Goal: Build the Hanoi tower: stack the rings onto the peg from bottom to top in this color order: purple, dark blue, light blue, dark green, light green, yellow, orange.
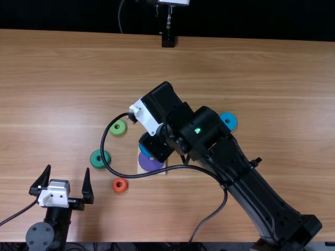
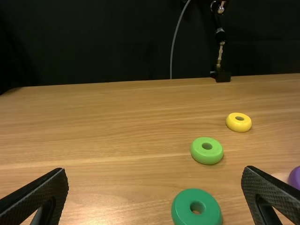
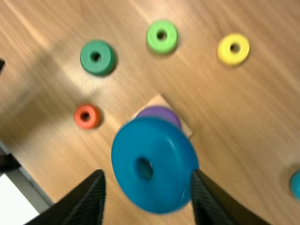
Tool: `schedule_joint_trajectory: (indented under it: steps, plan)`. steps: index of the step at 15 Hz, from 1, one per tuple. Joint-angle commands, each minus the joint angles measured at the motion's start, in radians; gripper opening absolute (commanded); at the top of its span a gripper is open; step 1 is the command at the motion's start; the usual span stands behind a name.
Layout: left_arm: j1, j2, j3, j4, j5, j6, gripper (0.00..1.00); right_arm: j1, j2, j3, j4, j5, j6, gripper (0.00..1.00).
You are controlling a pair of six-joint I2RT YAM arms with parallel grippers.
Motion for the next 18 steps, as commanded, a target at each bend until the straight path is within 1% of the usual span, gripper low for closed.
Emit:
schedule_joint_trajectory:
  steps: [1,6,9,10,11,12,14,18]
  plan:
    - [0.003,-0.012,-0.017,-0.023,0.017,0.004,1.0,-0.004,0.015,0.031,-0.006,0.001,-0.001,0.0]
    - [0.003,-0.012,-0.017,-0.023,0.017,0.004,1.0,-0.006,0.013,0.029,-0.002,0.001,0.007,0.0]
    - [0.003,-0.012,-0.017,-0.023,0.017,0.004,1.0,-0.009,0.015,0.026,-0.002,0.005,0.007,0.0]
    - [0.003,-0.012,-0.017,-0.023,0.017,0.004,1.0,-0.009,0.016,0.028,-0.001,0.012,0.007,0.0]
    - [0.003,-0.012,-0.017,-0.023,0.017,0.004,1.0,-0.009,0.016,0.029,-0.001,0.028,0.005,0.0]
    - [0.003,-0.012,-0.017,-0.023,0.017,0.004,1.0,-0.01,0.016,0.031,-0.001,0.036,0.003,0.0]
    - [0.003,-0.012,-0.017,-0.021,0.017,0.004,1.0,-0.033,0.016,0.031,-0.001,0.038,0.001,0.0]
    - [0.003,-0.012,-0.017,-0.023,0.017,0.004,1.0,-0.053,0.016,0.023,-0.002,0.038,0.001,0.0]
